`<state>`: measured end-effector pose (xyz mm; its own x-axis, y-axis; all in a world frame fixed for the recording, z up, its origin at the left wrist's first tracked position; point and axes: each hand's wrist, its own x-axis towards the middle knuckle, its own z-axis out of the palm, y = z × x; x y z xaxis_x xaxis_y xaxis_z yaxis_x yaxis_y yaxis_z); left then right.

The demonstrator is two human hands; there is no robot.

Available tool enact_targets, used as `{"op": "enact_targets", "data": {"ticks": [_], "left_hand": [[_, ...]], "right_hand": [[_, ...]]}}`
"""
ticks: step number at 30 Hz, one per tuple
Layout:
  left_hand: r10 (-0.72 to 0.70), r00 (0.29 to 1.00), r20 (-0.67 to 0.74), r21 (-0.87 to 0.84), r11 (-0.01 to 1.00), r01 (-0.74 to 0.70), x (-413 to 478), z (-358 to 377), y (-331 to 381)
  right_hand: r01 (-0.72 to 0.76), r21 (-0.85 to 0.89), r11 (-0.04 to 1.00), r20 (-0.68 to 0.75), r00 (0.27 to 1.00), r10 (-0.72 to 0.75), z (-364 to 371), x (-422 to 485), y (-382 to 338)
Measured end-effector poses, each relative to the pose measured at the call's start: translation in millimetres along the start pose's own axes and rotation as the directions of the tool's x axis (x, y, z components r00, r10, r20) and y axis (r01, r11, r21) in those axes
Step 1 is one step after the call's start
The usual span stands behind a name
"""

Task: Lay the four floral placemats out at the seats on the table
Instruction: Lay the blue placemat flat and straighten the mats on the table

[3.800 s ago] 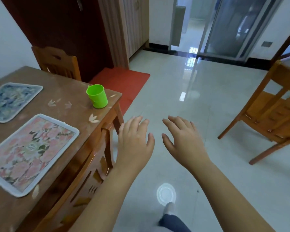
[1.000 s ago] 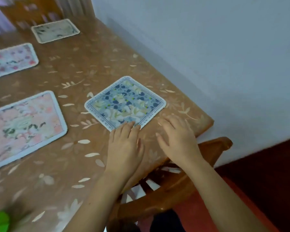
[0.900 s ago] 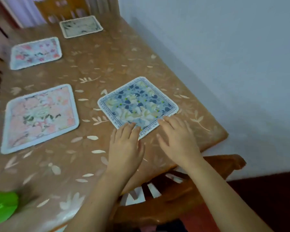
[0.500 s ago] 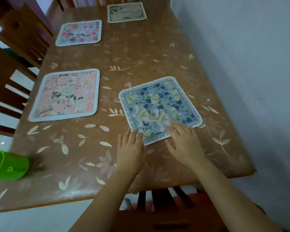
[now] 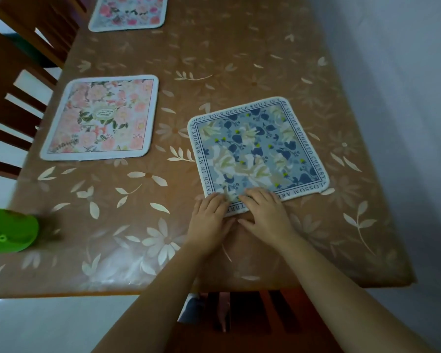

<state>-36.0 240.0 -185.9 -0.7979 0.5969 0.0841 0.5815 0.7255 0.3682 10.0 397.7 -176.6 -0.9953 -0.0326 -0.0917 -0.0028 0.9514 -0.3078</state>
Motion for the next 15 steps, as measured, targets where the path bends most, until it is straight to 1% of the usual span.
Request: {"op": "enact_targets", "data": {"ticks": [3, 6, 9, 12, 15], "left_hand": [[-0.017, 0.999, 0.027, -0.039, 0.999, 0.018, -1, 7, -2], [-0.005, 1.000, 0.031, -0.050, 0.999, 0.006, 1, 10, -1], [-0.016, 1.000, 0.025, -0.068, 0.998, 0.018, 4, 11, -2], [-0.028, 0.999, 0.035, -0.116, 0.993, 0.032, 4, 11, -3], [-0.034, 0.999, 0.028, -0.165, 0.986, 0.039, 5, 9, -3]], "right_hand": [[0.003, 0.047, 0.999, -0.015, 1.000, -0.003, 9, 5, 6], [0.023, 0.074, 0.997, -0.069, 0.997, -0.018, 12, 11, 11], [0.060, 0.041, 0.997, -0.143, 0.988, -0.054, 10, 14, 14], [0.092, 0.000, 0.996, -0.157, 0.983, -0.091, 10, 14, 15], [0.089, 0.018, 0.996, -0.166, 0.982, -0.085, 8, 14, 14]]}}
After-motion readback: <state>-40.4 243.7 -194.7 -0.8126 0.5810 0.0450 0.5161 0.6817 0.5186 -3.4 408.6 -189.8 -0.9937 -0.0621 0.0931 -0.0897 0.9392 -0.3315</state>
